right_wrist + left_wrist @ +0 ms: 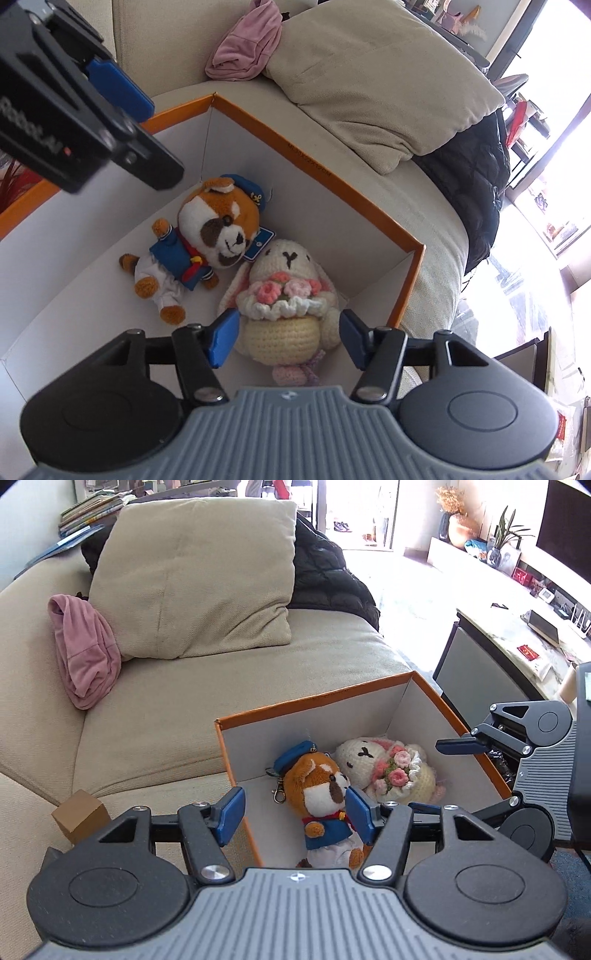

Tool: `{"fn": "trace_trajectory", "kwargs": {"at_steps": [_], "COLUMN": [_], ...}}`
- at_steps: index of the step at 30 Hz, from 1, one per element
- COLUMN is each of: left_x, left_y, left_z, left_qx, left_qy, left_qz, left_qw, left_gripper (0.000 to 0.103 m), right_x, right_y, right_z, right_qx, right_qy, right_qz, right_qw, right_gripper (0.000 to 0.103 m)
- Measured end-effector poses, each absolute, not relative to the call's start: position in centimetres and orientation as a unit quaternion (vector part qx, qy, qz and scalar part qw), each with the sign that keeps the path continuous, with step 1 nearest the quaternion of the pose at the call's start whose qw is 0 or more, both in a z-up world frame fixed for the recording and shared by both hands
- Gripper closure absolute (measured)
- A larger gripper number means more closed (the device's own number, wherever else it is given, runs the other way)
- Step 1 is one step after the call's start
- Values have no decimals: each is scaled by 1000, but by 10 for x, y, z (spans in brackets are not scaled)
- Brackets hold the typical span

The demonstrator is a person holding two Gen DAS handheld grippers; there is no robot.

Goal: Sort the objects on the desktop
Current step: 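Carry both plushes over the orange-rimmed box and lower them inside, then open the left tool releasing the panda while the right tool releases the bunny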

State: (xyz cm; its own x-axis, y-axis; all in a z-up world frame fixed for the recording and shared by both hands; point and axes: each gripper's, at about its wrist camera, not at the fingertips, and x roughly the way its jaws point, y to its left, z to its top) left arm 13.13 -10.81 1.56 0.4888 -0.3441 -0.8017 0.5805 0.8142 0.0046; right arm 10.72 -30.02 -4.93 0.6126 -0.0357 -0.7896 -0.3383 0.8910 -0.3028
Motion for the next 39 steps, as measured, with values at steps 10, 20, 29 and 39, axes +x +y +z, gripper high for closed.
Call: {"fn": "trace_trajectory", "kwargs": {"at_steps": [10, 20, 29, 39], "left_x": [129, 131, 131, 131], "left_y": [-71, -63, -60, -60], "left_z": [5, -14, -18, -20], "left_qx": [78, 29, 19, 10], "left_qy": [466, 500, 503, 508], "left_qz": [-248, -253, -246, -237], "left_qw": [846, 828, 828, 828], "left_gripper": [33, 73, 83, 86], "right_x": [127, 167, 145, 143], "right_y": [-291, -301, -279, -268], "right_z": [-58, -62, -64, -57], "right_qx": [-266, -216, -115, -132], "right_qy": [439, 508, 489, 455], "right_qz": [89, 139, -45, -44], "right_qw": [853, 822, 864, 880], "right_gripper": [38, 47, 51, 48]}}
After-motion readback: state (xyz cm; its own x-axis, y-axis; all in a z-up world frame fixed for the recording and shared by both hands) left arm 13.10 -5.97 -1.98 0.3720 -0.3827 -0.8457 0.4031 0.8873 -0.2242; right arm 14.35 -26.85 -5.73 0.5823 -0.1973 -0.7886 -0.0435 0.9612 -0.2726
